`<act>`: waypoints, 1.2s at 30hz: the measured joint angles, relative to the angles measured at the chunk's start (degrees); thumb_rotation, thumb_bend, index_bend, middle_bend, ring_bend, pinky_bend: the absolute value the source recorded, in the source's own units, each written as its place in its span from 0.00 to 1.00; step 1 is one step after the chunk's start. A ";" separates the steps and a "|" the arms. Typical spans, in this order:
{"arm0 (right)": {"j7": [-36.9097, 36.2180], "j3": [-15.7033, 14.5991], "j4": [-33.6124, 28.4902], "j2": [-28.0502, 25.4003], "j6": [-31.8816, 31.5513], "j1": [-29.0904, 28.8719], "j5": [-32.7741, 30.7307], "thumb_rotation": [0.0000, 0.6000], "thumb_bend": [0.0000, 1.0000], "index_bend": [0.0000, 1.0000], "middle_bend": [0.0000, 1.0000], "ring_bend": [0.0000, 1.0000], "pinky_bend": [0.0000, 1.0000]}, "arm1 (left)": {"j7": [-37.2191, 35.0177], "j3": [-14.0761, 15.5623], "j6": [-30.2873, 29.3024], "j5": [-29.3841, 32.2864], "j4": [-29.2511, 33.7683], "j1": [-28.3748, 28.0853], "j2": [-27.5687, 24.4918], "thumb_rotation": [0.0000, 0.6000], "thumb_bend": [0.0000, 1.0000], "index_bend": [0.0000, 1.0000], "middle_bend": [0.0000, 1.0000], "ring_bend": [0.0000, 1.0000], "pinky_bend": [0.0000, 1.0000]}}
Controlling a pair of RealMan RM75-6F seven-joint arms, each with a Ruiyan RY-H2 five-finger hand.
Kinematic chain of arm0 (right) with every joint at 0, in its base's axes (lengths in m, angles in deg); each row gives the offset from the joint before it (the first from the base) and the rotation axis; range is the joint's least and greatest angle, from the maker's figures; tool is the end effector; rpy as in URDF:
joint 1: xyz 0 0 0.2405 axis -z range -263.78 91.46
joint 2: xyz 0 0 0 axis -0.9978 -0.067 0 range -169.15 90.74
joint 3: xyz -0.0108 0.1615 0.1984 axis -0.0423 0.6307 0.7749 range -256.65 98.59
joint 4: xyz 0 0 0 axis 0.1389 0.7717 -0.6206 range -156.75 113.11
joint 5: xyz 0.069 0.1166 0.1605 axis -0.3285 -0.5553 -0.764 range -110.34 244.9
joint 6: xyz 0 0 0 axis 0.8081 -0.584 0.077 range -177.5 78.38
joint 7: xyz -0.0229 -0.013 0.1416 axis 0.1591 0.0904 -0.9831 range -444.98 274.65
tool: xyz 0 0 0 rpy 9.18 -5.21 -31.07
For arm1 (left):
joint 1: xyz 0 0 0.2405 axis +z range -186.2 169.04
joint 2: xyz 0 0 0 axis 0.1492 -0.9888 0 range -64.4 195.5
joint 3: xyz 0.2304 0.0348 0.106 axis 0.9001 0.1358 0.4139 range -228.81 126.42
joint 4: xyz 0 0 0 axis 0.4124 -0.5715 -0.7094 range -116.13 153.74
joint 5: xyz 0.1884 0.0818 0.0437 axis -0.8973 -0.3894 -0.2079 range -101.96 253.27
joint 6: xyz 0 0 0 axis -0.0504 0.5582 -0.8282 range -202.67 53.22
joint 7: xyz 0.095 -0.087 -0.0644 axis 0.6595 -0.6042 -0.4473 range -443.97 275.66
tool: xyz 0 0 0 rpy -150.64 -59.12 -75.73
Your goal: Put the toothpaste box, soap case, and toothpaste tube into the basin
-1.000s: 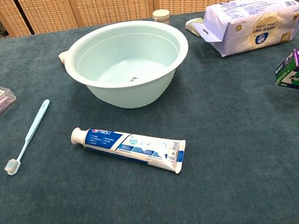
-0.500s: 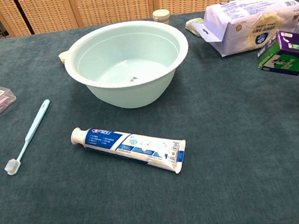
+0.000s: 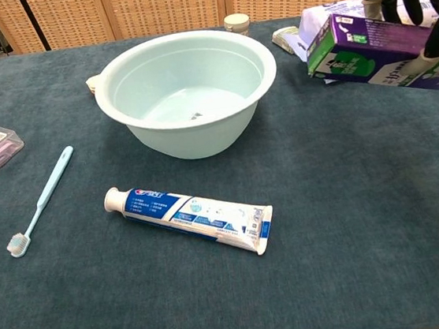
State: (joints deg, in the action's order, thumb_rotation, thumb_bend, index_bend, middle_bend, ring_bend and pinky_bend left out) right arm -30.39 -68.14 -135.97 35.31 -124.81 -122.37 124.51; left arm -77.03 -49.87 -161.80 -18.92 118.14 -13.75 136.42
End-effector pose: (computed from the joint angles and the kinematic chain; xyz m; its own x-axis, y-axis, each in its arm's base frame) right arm -0.1270 -0.2955 0.0794 0.6804 -0.0131 0.7327 -0.7130 -0.2432 0.6577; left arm -0.2550 0.1621 0.1052 0.2986 0.0370 0.9537 0.9423 -0.1701 -0.2885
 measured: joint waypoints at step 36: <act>11.95 5.45 4.19 17.70 -2.26 -15.47 -0.81 1.00 0.25 0.71 0.55 0.53 0.55 | -2.74 1.34 1.59 -1.15 0.38 -0.68 -0.59 1.00 0.25 0.00 0.00 0.00 0.00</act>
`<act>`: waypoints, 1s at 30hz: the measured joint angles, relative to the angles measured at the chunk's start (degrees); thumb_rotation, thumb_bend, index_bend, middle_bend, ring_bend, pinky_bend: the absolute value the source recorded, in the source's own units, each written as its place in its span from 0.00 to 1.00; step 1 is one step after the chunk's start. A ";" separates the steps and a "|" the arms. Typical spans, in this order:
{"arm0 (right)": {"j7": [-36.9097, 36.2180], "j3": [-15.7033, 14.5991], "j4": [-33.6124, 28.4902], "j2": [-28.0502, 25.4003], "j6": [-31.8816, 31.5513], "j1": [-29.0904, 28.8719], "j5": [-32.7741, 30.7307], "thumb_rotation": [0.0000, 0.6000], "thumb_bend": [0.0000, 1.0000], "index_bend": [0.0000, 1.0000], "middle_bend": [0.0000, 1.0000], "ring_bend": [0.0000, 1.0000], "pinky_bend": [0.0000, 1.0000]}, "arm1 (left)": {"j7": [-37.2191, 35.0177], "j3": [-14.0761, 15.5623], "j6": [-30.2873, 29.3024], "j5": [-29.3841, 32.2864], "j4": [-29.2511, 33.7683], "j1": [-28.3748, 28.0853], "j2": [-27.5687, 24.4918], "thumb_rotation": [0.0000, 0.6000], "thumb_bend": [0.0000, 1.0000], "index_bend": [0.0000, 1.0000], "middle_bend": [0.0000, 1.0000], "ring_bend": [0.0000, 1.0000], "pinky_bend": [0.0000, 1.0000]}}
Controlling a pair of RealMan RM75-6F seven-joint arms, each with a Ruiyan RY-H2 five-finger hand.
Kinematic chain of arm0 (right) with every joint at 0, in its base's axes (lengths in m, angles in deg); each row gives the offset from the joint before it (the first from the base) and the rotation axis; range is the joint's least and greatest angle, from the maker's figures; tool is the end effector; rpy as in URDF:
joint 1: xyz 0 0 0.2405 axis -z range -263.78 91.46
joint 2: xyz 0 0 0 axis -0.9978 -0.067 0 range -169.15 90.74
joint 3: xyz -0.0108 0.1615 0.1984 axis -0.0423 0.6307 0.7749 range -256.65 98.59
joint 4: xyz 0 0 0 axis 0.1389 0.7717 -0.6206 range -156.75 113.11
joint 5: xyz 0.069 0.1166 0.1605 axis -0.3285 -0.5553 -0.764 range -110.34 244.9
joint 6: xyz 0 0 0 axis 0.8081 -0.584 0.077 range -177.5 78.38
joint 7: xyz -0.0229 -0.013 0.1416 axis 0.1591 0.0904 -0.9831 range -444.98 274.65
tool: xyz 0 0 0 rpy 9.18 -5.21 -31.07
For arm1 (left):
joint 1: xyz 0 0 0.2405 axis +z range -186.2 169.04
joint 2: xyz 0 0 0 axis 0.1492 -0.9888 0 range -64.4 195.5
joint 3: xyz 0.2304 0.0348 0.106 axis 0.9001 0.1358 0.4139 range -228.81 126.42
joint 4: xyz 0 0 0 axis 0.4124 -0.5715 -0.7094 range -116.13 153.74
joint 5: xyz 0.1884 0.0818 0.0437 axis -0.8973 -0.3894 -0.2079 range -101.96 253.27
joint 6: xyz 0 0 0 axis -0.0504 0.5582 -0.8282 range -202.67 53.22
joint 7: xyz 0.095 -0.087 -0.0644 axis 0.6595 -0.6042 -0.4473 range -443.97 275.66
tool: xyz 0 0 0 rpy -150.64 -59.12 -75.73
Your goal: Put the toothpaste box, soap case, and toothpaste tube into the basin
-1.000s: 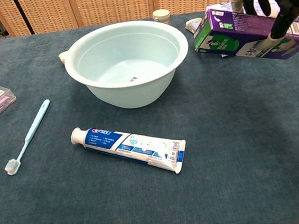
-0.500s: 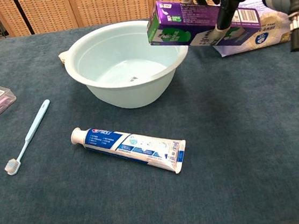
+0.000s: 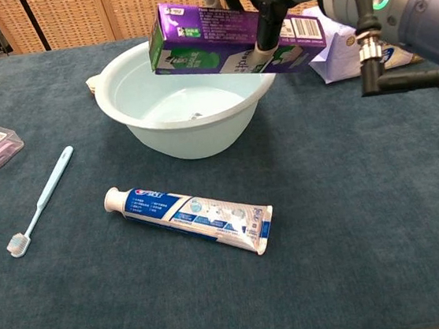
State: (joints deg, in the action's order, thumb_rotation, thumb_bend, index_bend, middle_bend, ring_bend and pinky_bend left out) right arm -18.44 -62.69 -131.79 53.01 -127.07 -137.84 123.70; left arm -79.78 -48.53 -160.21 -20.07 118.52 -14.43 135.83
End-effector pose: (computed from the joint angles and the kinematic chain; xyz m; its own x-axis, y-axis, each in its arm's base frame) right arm -0.0038 -0.3010 0.0211 0.6207 0.1644 0.7667 -0.6540 -0.4309 0.6218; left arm -0.2526 0.1593 0.1004 0.2643 0.0902 0.9602 0.9495 -0.1988 -0.2427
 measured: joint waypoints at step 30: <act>0.09 -0.63 5.50 7.43 -0.30 -4.14 0.73 1.00 0.25 0.71 0.55 0.53 0.55 | -0.71 0.38 0.87 -0.02 0.03 -0.36 -0.10 1.00 0.25 0.00 0.00 0.00 0.00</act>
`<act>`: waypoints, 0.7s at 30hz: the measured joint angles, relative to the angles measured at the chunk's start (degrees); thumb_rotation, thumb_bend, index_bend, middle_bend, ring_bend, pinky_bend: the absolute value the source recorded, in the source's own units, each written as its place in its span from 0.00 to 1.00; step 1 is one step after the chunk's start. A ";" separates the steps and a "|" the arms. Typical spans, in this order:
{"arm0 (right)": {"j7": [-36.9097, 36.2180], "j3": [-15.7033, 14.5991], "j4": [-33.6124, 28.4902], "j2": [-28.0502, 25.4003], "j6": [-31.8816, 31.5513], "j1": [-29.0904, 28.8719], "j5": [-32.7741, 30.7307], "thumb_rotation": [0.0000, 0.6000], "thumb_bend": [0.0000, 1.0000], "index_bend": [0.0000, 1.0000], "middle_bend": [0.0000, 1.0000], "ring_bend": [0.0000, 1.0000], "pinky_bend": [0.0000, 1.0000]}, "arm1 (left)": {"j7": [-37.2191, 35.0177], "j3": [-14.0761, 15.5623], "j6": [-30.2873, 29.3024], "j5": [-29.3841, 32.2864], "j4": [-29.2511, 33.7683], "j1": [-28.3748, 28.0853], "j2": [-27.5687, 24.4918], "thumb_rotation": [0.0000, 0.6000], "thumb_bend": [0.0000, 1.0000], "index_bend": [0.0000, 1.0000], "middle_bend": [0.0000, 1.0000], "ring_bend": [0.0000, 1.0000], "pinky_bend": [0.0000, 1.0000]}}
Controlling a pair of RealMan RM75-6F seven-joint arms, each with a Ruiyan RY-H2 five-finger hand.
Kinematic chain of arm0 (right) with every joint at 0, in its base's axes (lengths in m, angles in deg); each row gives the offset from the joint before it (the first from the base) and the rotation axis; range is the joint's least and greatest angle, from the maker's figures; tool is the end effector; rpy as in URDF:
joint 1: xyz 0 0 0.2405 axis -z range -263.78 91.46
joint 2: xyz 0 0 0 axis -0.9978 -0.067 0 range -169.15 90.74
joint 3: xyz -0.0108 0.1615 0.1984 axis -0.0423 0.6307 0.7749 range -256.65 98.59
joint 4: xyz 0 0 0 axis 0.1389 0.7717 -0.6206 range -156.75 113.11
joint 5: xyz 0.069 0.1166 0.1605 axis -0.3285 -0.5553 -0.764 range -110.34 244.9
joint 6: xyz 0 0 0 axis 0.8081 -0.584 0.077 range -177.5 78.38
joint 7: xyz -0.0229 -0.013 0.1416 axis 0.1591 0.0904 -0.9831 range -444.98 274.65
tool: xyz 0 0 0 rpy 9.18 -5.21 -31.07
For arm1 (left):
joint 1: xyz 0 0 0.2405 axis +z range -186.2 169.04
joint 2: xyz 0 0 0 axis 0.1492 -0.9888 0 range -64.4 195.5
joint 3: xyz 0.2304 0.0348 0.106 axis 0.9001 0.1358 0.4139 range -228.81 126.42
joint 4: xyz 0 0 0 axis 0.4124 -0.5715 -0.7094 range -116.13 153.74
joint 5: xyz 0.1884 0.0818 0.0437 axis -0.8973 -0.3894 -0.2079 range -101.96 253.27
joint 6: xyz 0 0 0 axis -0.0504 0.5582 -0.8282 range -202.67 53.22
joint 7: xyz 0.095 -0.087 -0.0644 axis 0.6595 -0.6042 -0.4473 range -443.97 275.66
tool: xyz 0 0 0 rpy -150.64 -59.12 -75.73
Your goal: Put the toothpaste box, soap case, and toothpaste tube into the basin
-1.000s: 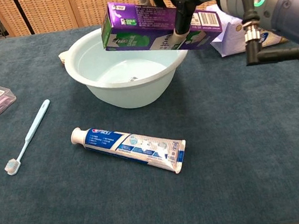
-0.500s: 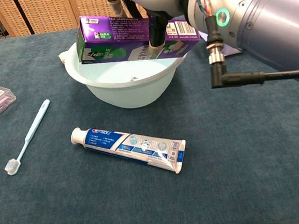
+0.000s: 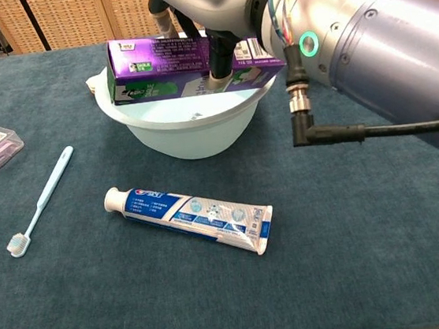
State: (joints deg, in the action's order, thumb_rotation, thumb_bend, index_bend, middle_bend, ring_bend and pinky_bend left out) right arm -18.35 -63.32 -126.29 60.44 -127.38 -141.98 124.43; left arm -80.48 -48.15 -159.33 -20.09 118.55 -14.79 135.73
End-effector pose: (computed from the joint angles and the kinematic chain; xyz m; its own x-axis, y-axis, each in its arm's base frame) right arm 0.0209 -0.2933 -0.0122 0.6006 0.1773 0.7796 -0.6367 -0.4838 0.6005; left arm -0.2525 0.1592 0.0978 0.2575 0.1124 0.9597 0.9512 -0.2042 -0.2313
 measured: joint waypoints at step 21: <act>-3.45 0.06 6.82 5.46 0.77 -1.49 2.90 1.00 0.25 0.71 0.54 0.53 0.55 | -0.71 0.06 0.13 0.08 0.04 -0.11 -0.17 1.00 0.25 0.00 0.00 0.00 0.00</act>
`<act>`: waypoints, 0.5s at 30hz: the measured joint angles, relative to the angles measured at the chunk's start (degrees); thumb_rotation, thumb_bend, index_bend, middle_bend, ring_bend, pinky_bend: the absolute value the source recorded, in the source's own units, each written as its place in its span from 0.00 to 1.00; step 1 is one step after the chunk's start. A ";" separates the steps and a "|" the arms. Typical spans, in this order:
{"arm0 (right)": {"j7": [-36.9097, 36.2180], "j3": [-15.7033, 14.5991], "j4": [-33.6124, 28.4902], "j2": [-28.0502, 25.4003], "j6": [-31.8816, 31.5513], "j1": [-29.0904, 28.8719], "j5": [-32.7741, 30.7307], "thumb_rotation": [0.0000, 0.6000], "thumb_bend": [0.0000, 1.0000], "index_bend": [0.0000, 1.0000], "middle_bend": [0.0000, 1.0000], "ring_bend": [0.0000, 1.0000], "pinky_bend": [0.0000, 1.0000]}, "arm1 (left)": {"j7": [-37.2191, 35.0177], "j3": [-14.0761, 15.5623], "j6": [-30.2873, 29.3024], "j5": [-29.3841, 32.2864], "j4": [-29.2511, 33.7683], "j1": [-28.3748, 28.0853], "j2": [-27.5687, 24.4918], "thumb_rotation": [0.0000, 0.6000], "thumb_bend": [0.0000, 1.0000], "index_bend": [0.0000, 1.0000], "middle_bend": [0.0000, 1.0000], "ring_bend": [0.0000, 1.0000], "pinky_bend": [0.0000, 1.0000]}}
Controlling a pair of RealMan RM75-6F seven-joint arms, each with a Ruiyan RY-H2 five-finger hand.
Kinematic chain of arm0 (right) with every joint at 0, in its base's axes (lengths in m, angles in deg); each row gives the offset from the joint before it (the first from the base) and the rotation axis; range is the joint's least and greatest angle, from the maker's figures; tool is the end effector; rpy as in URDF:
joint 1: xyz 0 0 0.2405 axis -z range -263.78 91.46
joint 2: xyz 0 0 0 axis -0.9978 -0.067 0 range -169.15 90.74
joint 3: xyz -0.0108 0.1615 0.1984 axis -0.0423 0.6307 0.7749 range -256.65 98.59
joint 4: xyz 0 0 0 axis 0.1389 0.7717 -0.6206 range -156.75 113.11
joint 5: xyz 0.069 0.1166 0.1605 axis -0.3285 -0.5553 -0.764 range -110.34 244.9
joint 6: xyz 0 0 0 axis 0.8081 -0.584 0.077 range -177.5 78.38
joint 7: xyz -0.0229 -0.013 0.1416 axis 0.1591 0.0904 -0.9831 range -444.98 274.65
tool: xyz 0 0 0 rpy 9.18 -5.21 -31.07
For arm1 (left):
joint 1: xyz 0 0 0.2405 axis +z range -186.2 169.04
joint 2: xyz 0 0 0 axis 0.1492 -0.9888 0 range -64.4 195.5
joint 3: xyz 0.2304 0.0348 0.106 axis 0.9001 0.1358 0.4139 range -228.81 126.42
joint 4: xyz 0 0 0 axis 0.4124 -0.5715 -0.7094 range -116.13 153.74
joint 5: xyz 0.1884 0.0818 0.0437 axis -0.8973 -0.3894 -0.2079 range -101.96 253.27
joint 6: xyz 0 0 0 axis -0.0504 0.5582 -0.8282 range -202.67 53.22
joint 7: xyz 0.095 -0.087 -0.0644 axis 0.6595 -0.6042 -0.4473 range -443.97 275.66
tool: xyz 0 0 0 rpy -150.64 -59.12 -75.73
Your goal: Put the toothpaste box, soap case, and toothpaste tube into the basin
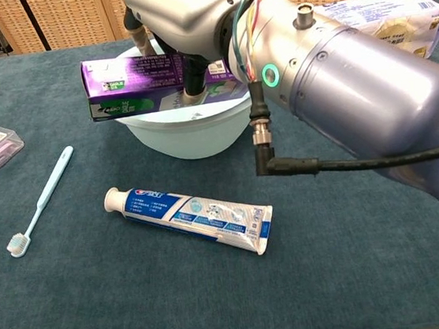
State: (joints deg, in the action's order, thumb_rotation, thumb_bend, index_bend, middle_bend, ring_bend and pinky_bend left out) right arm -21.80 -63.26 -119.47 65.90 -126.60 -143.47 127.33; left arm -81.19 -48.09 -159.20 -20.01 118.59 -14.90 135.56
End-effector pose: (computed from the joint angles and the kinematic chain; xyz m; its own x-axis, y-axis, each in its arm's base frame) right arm 0.0318 -0.2927 -0.0358 0.5629 0.1928 0.8037 -0.6424 -0.5098 0.5722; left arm -0.2528 0.1595 0.0982 0.2484 0.1175 0.9615 0.9537 -0.2031 -0.2216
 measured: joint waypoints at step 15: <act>-0.63 -0.33 0.11 -0.17 -0.07 1.25 1.14 1.00 0.20 0.21 0.12 0.17 0.53 | 0.10 -0.02 -0.20 -0.07 -0.02 0.04 0.10 1.00 0.25 0.00 0.00 0.00 0.00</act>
State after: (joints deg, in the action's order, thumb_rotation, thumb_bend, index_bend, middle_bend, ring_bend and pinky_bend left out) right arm -22.43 -63.59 -119.36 65.74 -126.68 -142.22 128.48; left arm -81.09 -48.11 -159.40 -20.08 118.57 -14.85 135.67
